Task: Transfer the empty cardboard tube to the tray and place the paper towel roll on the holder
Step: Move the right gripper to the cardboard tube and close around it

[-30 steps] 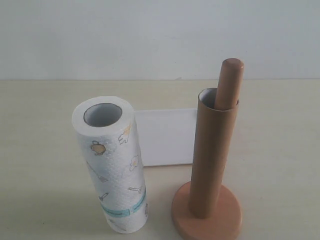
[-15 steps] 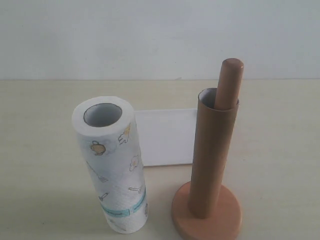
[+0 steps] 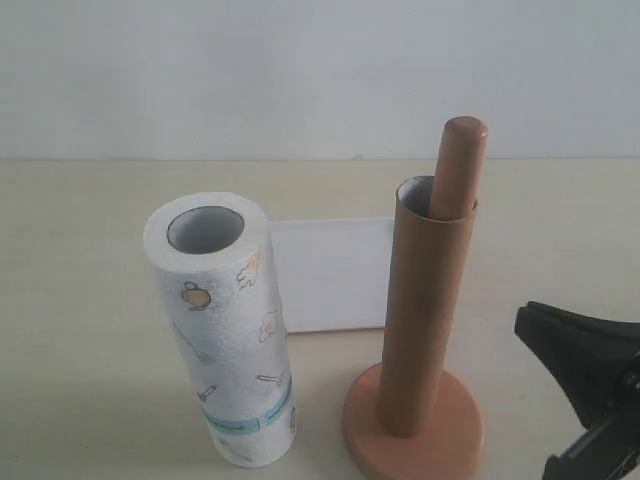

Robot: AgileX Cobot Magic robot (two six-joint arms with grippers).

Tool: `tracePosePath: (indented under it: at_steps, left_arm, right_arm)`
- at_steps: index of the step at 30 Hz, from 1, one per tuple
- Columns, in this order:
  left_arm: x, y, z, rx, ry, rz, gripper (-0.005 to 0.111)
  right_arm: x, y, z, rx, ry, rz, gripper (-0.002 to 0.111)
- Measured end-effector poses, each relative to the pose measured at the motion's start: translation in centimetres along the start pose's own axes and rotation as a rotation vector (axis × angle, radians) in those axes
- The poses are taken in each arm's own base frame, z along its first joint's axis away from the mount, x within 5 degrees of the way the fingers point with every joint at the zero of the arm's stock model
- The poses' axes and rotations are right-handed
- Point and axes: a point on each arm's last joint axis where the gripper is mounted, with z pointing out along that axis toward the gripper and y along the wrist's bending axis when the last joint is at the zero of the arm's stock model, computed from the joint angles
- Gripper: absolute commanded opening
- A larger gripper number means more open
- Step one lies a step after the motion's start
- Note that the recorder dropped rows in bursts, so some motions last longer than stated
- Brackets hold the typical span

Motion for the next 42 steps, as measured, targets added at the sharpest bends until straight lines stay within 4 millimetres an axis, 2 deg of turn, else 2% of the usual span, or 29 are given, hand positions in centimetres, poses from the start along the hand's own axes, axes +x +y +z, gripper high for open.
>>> tracePosePath:
  at_steps: [2,3,7,8,10,16,25,28,31,34,42]
  left_arm:
    - [0.0,0.0,0.0,0.000,0.000,0.000,0.004]
    - [0.0,0.0,0.0,0.000,0.000,0.000,0.004]
    - [0.0,0.0,0.0,0.000,0.000,0.000,0.004]
    - [0.0,0.0,0.0,0.000,0.000,0.000,0.004]
    - [0.0,0.0,0.0,0.000,0.000,0.000,0.004]
    - [0.0,0.0,0.0,0.000,0.000,0.000,0.004]
    - [0.0,0.0,0.0,0.000,0.000,0.000,0.004]
    - [0.0,0.0,0.0,0.000,0.000,0.000,0.004]
    - [0.0,0.0,0.0,0.000,0.000,0.000,0.004]
    - [0.0,0.0,0.0,0.000,0.000,0.000,0.004]
    - [0.0,0.0,0.0,0.000,0.000,0.000,0.004]
  right_arm:
    - [-0.1,0.6,0.0,-0.048,-0.017,-0.010,0.016]
    - [-0.1,0.8,0.0,-0.062,-0.016,-0.014,0.026]
    - [-0.1,1.4,-0.1,-0.107,-0.014,-0.016,0.081]
    - [-0.1,1.5,-0.1,-0.114,-0.014,-0.016,0.092]
    - [-0.1,1.6,-0.1,-0.121,-0.014,-0.016,0.105]
    - [-0.2,1.6,-0.1,-0.125,-0.020,0.038,0.105]
    - [-0.9,1.7,0.1,-0.128,-0.076,-0.016,0.105]
    - [-1.9,2.0,1.1,-0.141,-0.083,-0.041,0.105]
    - [-1.9,2.2,2.5,-0.153,-0.048,-0.065,0.105]
    - [-1.4,2.4,4.0,-0.159,-0.063,-0.055,0.105]
    - [0.1,2.4,5.8,-0.151,-0.082,-0.029,0.105]
